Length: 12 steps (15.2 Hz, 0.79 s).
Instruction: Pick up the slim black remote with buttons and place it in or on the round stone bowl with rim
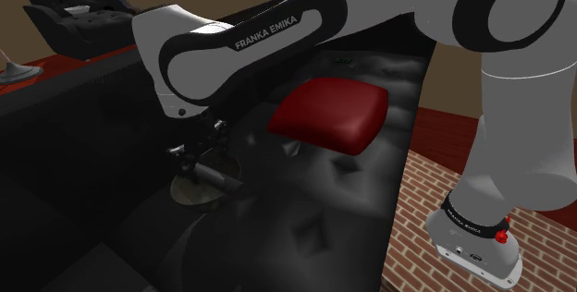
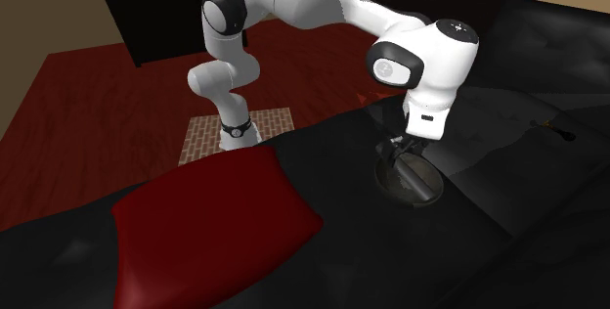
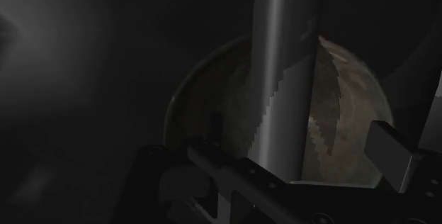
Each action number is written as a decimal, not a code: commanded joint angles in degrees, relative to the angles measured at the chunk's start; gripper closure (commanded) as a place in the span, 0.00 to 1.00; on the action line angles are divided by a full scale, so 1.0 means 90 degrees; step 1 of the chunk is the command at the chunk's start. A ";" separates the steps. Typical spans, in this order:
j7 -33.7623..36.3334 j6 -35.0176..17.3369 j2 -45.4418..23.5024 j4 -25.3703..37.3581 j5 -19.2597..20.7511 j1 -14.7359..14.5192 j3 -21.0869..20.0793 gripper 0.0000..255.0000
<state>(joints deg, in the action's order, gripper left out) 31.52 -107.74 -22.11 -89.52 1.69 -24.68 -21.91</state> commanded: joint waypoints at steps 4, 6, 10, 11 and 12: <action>-0.0014 0.0623 0.0047 0.0579 -0.0019 0.0004 -0.0007 0.00; -0.0015 0.0793 0.0044 0.0752 -0.0019 0.0001 -0.0008 0.00; -0.0015 0.0793 0.0044 0.0752 -0.0019 0.0001 -0.0008 0.00; -0.0015 0.0793 0.0044 0.0752 -0.0019 0.0001 -0.0008 0.00; -0.0015 0.0793 0.0044 0.0752 -0.0019 0.0001 -0.0008 0.00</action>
<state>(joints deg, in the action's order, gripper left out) 31.39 -100.62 -21.72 -82.76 1.52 -24.67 -21.98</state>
